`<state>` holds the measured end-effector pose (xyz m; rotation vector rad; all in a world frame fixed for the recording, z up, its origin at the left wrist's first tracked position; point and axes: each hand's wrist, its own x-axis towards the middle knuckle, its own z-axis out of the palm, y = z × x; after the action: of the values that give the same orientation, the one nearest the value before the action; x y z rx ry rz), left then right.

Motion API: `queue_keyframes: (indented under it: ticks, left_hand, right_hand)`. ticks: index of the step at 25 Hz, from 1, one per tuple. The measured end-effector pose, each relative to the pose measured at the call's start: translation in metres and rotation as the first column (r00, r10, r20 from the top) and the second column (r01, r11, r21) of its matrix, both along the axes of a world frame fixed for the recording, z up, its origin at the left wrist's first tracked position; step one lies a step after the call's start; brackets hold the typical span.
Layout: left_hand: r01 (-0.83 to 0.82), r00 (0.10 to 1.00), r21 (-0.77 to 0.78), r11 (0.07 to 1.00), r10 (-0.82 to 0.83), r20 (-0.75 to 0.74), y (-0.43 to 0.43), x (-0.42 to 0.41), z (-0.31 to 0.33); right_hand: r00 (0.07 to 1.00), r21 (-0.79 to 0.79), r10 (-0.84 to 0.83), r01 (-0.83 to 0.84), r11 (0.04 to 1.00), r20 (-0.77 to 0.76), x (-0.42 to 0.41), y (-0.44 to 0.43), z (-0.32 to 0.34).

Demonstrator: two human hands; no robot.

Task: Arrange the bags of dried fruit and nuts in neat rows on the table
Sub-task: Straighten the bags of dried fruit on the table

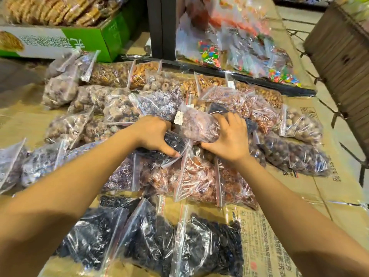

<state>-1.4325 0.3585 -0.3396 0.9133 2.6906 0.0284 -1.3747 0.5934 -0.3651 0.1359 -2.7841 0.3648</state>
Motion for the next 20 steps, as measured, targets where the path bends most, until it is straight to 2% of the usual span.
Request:
queue_keyframes:
  ticks: [3, 6, 7, 9, 11, 13, 17, 18, 19, 20]
  left_hand:
    - [-0.103, 0.994, 0.162, 0.982, 0.108, -0.024, -0.011, 0.01, -0.001]
    - [-0.262, 0.963, 0.301, 0.917, 0.267, 0.026, -0.009, 0.024, 0.005]
    - [-0.347, 0.936, 0.378, 0.858, 0.34, 0.088, -0.006, 0.028, 0.006]
    - [-0.517, 0.849, 0.535, 0.668, 0.48, 0.221, 0.004, 0.039, 0.01]
    - [-0.609, 0.753, 0.632, 0.479, 0.599, 0.272, 0.019, 0.05, 0.013]
    - [-0.638, 0.654, 0.697, 0.327, 0.708, 0.266, 0.038, 0.067, 0.017]
    - [-0.573, 0.474, 0.816, 0.08, 0.844, 0.25, 0.084, 0.115, 0.025]
    - [-0.552, 0.417, 0.834, 0.019, 0.872, 0.256, 0.099, 0.13, 0.027]
    - [-0.528, 0.375, 0.848, -0.045, 0.883, 0.281, 0.11, 0.143, 0.026]
    - [-0.516, 0.341, 0.85, -0.106, 0.885, 0.317, 0.123, 0.158, 0.028]
  right_hand:
    - [0.997, -0.251, -0.079, 0.073, 0.965, -0.013, 0.014, 0.002, 0.003]
    - [0.986, -0.543, -0.152, 0.165, 0.823, 0.069, 0.023, 0.023, 0.008]
    - [0.988, -0.622, -0.127, 0.155, 0.768, 0.089, 0.024, 0.033, 0.011]
    - [0.996, -0.7, -0.02, 0.076, 0.711, 0.088, 0.03, 0.061, 0.018]
    - [0.991, -0.7, 0.112, -0.028, 0.714, 0.075, 0.041, 0.092, 0.023]
    - [0.965, -0.694, 0.244, -0.114, 0.711, 0.092, 0.056, 0.121, 0.023]
    - [0.909, -0.646, 0.366, -0.16, 0.746, 0.198, 0.09, 0.177, -0.013]
    - [0.891, -0.596, 0.383, -0.174, 0.784, 0.243, 0.097, 0.191, -0.023]
    - [0.863, -0.481, 0.398, -0.217, 0.849, 0.312, 0.105, 0.203, -0.031]
    - [0.828, -0.297, 0.39, -0.285, 0.912, 0.404, 0.11, 0.211, -0.038]
